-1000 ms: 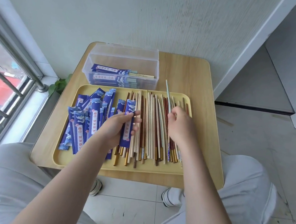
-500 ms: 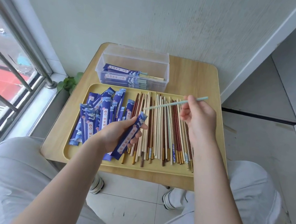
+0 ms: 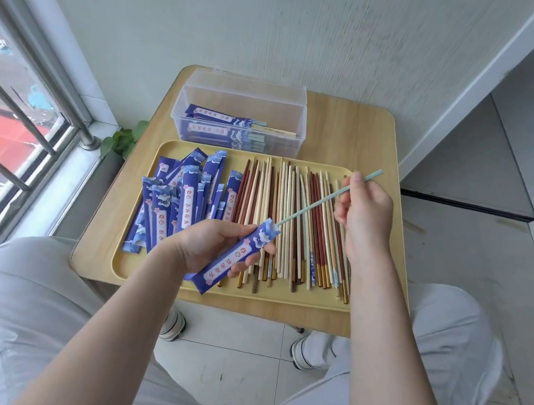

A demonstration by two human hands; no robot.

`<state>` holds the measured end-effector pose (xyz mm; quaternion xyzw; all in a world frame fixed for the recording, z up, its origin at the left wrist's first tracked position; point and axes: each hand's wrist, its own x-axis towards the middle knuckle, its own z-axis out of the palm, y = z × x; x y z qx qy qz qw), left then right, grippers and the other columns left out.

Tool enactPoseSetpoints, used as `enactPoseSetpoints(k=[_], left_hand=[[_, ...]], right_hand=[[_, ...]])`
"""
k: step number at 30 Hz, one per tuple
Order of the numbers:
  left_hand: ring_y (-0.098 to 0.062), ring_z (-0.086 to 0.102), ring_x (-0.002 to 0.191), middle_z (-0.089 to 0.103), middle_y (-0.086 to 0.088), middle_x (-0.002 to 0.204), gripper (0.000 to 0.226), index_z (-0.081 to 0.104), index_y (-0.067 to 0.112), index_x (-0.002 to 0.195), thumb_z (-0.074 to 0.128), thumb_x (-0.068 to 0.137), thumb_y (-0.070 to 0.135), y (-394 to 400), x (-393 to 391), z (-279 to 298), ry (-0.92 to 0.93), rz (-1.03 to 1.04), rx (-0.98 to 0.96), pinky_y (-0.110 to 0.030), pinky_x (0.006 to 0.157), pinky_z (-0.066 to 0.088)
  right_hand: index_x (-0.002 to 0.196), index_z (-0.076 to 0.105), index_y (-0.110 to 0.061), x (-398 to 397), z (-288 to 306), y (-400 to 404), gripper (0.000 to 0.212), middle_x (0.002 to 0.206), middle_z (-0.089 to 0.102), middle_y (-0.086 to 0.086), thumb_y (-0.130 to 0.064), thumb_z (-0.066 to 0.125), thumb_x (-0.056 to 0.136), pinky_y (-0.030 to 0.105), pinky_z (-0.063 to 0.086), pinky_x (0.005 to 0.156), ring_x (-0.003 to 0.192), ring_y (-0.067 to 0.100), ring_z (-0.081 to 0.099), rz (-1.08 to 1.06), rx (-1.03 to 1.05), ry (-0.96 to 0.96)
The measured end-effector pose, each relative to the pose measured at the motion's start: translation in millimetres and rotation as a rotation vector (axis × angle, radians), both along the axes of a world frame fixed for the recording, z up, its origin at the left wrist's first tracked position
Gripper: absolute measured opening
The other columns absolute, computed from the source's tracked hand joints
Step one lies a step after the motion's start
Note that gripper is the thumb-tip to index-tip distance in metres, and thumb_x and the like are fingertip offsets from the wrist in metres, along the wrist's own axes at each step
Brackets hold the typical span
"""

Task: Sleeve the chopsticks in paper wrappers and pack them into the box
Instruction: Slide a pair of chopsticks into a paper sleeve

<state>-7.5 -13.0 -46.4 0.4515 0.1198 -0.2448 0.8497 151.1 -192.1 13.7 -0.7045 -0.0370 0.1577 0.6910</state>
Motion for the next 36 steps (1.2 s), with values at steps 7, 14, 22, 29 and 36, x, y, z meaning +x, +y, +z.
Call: enactPoseSetpoints(k=[7, 14, 22, 29, 36], left_hand=[[-0.016, 0.051, 0.055, 0.056, -0.01, 0.078, 0.043, 0.065, 0.002, 0.116, 0.035, 0.106, 0.032, -11.0, 8.2, 3.6, 0.041, 0.11, 0.047, -0.025, 0.052, 0.047], [-0.016, 0.042, 0.045, 0.053, -0.009, 0.071, 0.036, 0.059, 0.008, 0.104, 0.033, 0.109, 0.032, -23.7, 17.4, 16.7, 0.005, 0.243, 0.259, -0.025, 0.045, 0.039], [-0.017, 0.039, 0.044, 0.051, -0.007, 0.064, 0.025, 0.049, 0.009, 0.114, 0.034, 0.109, 0.028, -30.1, 28.5, 17.3, 0.054, 0.409, 0.316, -0.025, 0.043, 0.036], [-0.018, 0.044, 0.045, 0.055, -0.007, 0.062, 0.028, 0.053, 0.01, 0.1, 0.037, 0.109, 0.031, -38.9, 37.0, 7.4, 0.181, 0.566, 0.34, -0.026, 0.045, 0.039], [-0.021, 0.047, 0.046, 0.056, -0.009, 0.064, 0.035, 0.057, 0.003, 0.107, 0.035, 0.109, 0.03, -42.3, 39.0, -1.5, 0.236, 0.609, 0.357, -0.027, 0.044, 0.041]], right_hand=[[0.099, 0.065, -0.012, -14.6, -12.5, 15.1, 0.018, 0.07, 0.06, -0.002, -0.025, 0.054, 0.102, 0.032, 0.049, 0.06, 0.059, 0.012, 0.056, 0.188, -0.252, -0.128], [0.117, 0.053, -0.017, -24.6, -26.3, 28.7, 0.029, 0.082, 0.073, 0.003, -0.017, 0.069, 0.093, 0.025, 0.054, 0.068, 0.071, 0.014, 0.071, 0.242, -0.294, -0.248], [0.124, 0.063, -0.021, -20.6, -33.9, 21.1, 0.028, 0.098, 0.069, -0.004, -0.029, 0.042, 0.107, 0.027, 0.054, 0.064, 0.076, 0.013, 0.068, 0.297, -0.424, -0.232], [0.085, 0.064, -0.011, -18.4, -57.1, 9.6, 0.018, 0.087, 0.064, 0.001, -0.014, 0.053, 0.1, 0.029, 0.045, 0.049, 0.068, 0.018, 0.061, 0.411, -1.159, -0.442], [0.106, 0.061, -0.008, -24.9, -54.3, 19.1, 0.011, 0.105, 0.063, 0.006, -0.013, 0.055, 0.099, 0.027, 0.037, 0.05, 0.073, 0.021, 0.056, 0.41, -1.264, -0.379]])
